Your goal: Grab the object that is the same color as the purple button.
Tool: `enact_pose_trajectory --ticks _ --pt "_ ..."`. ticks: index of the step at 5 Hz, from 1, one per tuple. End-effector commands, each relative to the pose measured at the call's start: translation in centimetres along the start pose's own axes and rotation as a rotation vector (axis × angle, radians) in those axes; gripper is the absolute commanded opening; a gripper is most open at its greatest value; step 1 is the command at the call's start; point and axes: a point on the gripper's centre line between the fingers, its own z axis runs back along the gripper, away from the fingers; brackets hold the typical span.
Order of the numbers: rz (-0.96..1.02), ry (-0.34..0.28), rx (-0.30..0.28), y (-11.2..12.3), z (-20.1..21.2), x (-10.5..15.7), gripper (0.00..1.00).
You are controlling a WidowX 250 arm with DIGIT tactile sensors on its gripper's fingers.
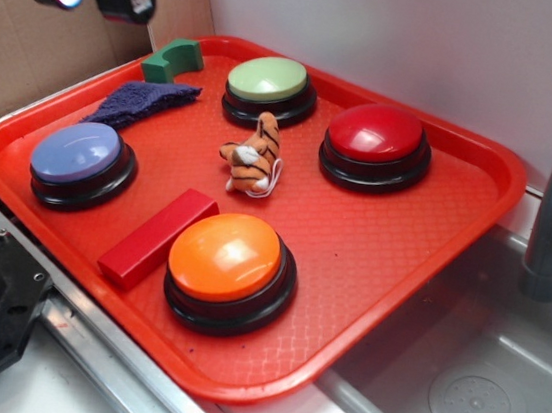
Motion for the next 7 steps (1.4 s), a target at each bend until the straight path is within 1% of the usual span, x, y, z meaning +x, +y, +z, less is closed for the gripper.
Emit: enact_pose_trajectory --ticks 1,2,3,4,5,7 --pt "0.131 -0.063 0.013 4.7 -4.6 3.9 1.00" --pt "0.146 -0.046 0.001 6.2 -6.6 4.3 1.00" --pt "0.162 -0.055 0.011 7.9 -8.2 4.3 1.00" --pt "0.140 -0.021 -0.008 8.3 -10.4 4.2 1.00" --pt "0.116 0.019 -0.010 8.0 -11.5 4.0 1.00" --pt "0.143 0.007 0.006 8.0 -12.0 3.9 1.00"
